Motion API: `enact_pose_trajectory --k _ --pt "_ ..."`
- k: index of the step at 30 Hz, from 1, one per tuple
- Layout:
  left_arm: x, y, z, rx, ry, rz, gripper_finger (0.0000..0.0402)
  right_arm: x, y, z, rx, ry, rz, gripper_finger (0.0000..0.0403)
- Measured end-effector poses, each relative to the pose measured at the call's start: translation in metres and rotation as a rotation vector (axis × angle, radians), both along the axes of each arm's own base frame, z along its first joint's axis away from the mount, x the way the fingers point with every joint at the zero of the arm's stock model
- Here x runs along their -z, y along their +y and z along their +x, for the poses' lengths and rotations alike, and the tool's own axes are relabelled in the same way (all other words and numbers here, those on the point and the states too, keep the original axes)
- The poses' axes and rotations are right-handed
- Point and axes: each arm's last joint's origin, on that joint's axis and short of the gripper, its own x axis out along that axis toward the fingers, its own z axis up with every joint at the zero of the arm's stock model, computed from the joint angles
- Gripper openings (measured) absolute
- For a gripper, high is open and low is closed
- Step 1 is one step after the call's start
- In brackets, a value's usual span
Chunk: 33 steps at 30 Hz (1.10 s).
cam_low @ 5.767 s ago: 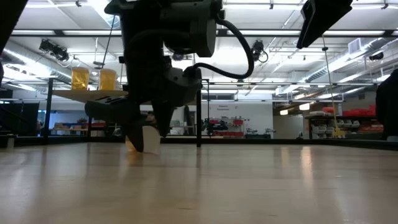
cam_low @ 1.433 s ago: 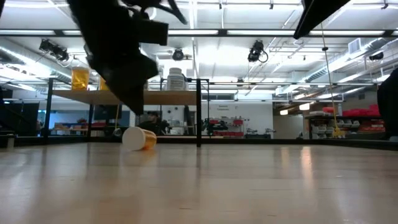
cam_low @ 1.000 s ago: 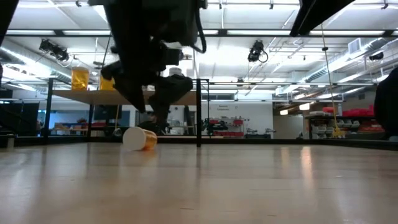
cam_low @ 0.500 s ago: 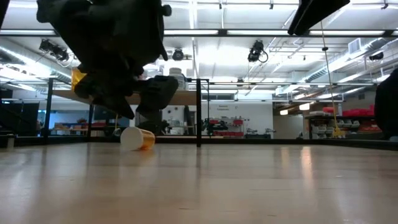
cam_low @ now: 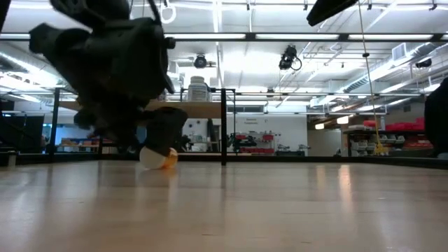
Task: Pick and place medicine bottles onto shelf by color
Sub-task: Put the orange pill bottle on the shelf
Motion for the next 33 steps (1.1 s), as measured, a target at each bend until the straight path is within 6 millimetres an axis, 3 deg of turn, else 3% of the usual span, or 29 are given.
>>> enact_pose_trajectory --k 5,10,25,33 --pt "0.007 0.001 -0.002 0.014 -0.01 -0.009 0.0344 0.0 0.0 0.0 0.015 -0.013 0.016 0.0251" --pt "0.007 0.005 -0.001 0.0 -0.01 -0.02 0.0345 0.0 0.0 0.0 0.032 -0.029 0.037 0.0251" --pt "0.013 0.013 0.005 -0.005 0.02 -0.084 0.0309 0.0 0.0 0.0 0.037 -0.033 0.05 0.0251" --pt "0.013 0.011 0.005 0.015 0.039 -0.088 0.027 0.0 0.0 0.0 0.034 -0.031 0.048 0.0251"
